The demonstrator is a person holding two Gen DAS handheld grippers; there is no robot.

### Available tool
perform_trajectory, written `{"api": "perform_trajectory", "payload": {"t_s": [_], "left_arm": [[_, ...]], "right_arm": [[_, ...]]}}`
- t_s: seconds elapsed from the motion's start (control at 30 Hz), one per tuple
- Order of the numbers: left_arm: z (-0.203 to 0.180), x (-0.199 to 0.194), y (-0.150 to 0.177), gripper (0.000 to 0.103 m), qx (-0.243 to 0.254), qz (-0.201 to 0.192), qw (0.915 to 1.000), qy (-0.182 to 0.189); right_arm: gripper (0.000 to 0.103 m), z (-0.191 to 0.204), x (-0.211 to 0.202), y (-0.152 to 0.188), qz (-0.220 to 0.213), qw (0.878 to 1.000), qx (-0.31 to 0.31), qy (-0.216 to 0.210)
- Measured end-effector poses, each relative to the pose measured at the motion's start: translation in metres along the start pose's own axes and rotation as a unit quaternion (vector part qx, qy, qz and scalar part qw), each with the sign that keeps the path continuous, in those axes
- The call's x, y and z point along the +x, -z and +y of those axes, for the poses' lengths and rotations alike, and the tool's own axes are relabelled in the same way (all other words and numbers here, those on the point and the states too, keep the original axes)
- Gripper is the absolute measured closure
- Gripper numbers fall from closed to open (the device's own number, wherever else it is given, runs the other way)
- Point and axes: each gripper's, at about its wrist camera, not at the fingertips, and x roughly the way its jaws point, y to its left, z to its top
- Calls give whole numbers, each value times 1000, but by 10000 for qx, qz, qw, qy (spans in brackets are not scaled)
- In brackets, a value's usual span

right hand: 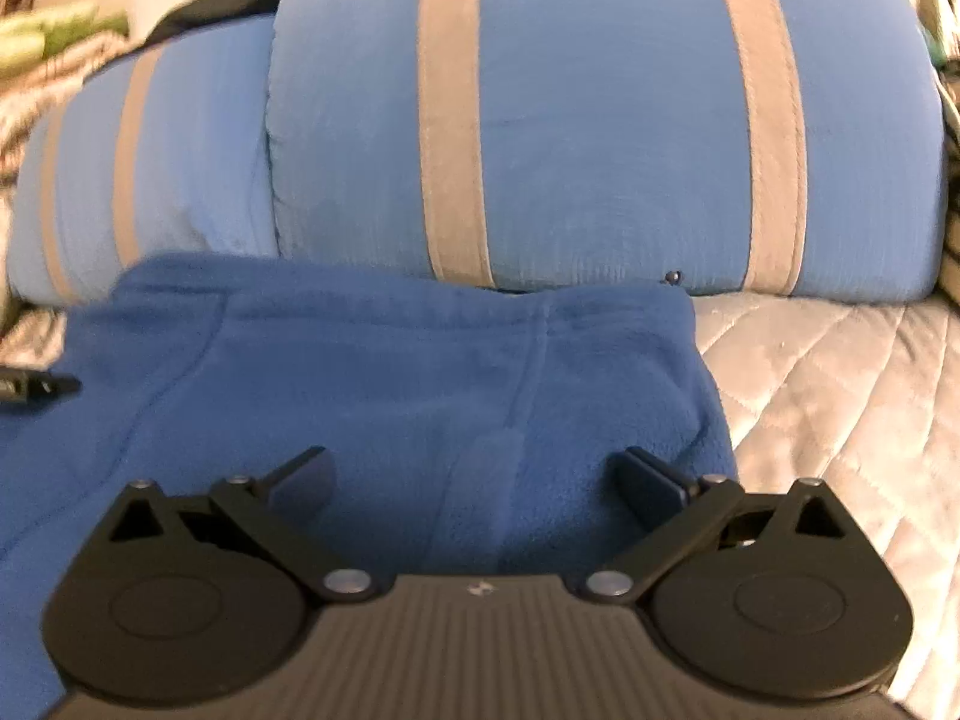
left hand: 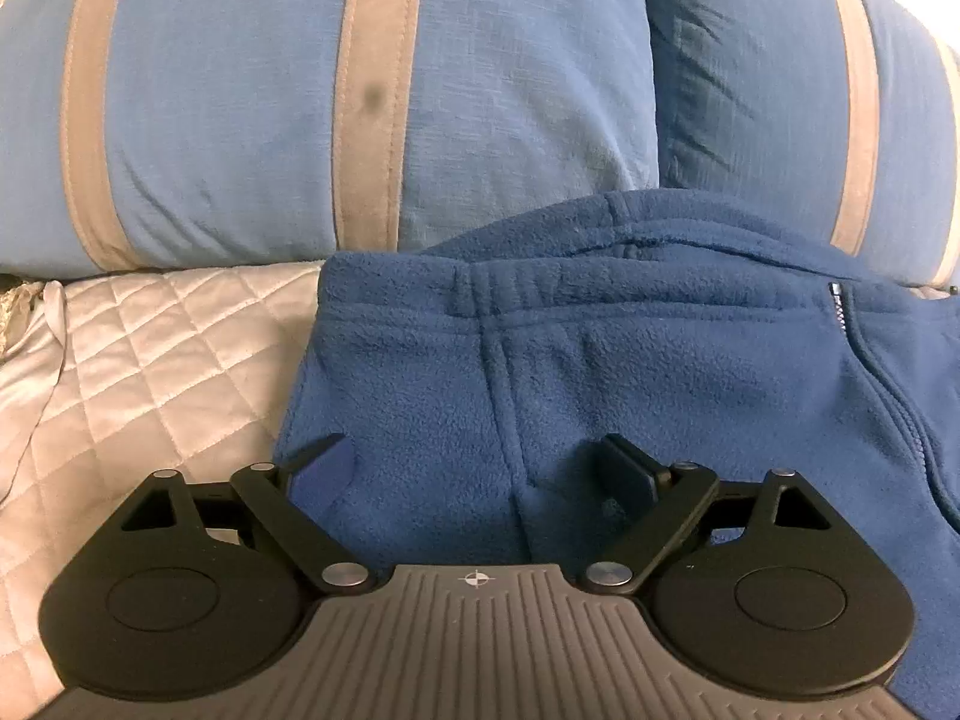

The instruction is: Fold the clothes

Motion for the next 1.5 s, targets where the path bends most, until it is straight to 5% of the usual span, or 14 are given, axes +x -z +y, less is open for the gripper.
{"api": "perform_trajectory", "payload": {"t_s": [0.27, 0.5, 0.67, 0.83, 1.1, 1.4, 1.5], "left_arm": [[-8, -13, 7, 13, 115, -431, 9982, -408], [-8, -14, 4, 13, 137, -265, 9986, -445], [7, -19, -21, 13, -225, 359, 9987, -271], [2, -62, -37, 13, -293, 1, 9989, -366], [-47, -73, -56, 13, -248, -132, 9995, -137], [-89, -23, -7, 13, 263, 95, 9992, -269], [-95, -18, 10, 13, 277, -225, 9985, -421]], "right_arm": [[1, -2, -4, 1, -86, 9999, 76, -62], [1, 4, -2, 3, -43, 9998, -94, 167], [1, 19, 6, -2, 334, 9967, -541, 497], [1, 33, 3, -23, 846, 9892, -969, 695], [1, 61, -26, -55, 564, 9971, -277, 432], [1, 92, 4, -25, 587, 9943, -292, 843], [1, 92, 9, -20, 526, 9944, -272, 871]]}}
